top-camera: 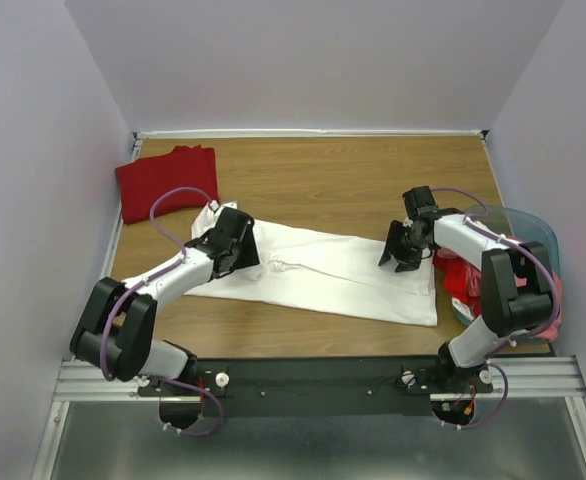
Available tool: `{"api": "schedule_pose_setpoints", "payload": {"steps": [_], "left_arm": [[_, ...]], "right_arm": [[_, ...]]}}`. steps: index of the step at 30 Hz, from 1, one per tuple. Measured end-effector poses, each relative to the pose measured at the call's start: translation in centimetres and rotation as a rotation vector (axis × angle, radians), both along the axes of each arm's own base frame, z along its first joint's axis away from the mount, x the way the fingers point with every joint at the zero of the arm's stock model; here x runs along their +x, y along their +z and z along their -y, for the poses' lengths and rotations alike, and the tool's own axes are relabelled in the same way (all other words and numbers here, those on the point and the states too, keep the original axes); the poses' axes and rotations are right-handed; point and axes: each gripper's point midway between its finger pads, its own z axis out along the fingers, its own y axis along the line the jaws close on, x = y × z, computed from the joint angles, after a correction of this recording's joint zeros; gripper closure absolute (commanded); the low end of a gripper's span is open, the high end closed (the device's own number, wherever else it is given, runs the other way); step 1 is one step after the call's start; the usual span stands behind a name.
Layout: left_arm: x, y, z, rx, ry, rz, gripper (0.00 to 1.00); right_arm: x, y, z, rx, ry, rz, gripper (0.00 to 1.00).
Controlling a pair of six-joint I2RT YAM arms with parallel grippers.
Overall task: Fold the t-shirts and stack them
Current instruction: Fold the tshirt
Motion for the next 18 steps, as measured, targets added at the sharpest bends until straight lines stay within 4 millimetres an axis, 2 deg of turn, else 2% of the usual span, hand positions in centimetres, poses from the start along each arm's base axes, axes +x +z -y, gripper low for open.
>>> {"api": "schedule_pose_setpoints", "payload": {"steps": [3, 12, 15, 18], "left_arm": [[-1.3, 0.4, -0.6, -0.004, -0.001, 0.006, 0.3], [-2.4, 2.8, -0.4, -0.062, -0.011, 0.041, 0.29], [-1.5, 3.8, -0.6, -0.067, 0.002, 0.062, 0.29], [1.0, 4.8, -1.7, -0.057, 0.044, 0.085, 0.29]], "right_arm": [[0.0, 0.0, 0.0, 0.0, 0.0, 0.0, 0.42], [0.0, -0.2, 0.1, -0.005, -0.002, -0.006, 0.42], [0.3, -0.1, 0.2, -0.015, -0.006, 0.002, 0.42], [1.3, 0.7, 0.3, -0.024, -0.011, 0.034, 0.42]]}}
